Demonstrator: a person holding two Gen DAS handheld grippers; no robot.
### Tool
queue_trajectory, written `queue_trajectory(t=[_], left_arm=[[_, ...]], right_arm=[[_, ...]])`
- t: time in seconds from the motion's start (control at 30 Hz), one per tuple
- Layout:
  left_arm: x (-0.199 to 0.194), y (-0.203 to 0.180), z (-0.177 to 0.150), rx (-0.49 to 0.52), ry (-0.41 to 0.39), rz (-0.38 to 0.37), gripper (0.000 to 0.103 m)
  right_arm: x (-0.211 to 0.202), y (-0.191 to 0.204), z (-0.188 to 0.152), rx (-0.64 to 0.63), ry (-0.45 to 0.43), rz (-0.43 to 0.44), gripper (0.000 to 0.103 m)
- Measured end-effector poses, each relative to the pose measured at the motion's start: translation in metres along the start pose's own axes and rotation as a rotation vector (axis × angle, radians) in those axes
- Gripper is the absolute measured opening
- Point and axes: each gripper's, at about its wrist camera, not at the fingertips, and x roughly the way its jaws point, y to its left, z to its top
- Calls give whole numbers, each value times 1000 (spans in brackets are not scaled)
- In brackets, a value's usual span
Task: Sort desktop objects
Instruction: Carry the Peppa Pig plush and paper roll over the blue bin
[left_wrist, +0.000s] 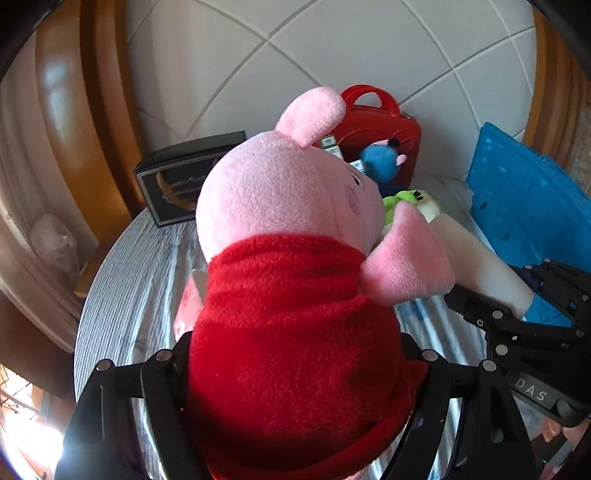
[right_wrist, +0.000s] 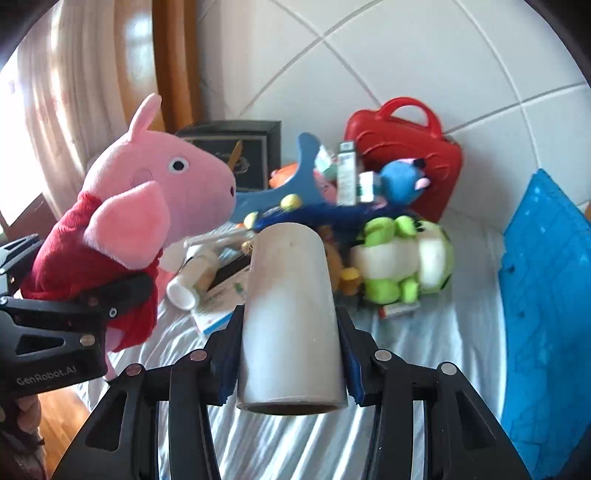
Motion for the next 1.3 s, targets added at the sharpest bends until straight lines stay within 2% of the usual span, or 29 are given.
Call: queue_trajectory(t=[0.27, 0.47, 0.77, 0.93, 1.0, 1.07, 1.17, 1.3], left_arm=[[-17, -101, 39, 124, -88, -131, 78], [-33, -194, 69, 228, -162, -239, 78], [-66, -363, 112, 352, -236, -399, 78], [-81, -447, 152, 332, -241, -468, 78], [-81, -476, 164, 321, -221, -476, 79], [-69, -505, 169, 337, -164, -472, 79], [-36, -545, 159, 377, -11, -467, 79], [6, -583, 127, 454, 176, -435, 79]], right_arm=[[-83, -90, 6, 124, -147, -171, 45], [-149, -167, -2, 209, -230, -324, 45], [-237, -304, -37, 341, -260, -541, 45], [-267, -383, -47, 384, -237, -604, 45], [-269, -415, -49, 397, -207, -623, 45], [-262, -439, -54, 409, -168, -623, 45], [-246, -471, -72, 432, -86, -629, 45], [-221, -505, -104, 484, 30, -624, 45]])
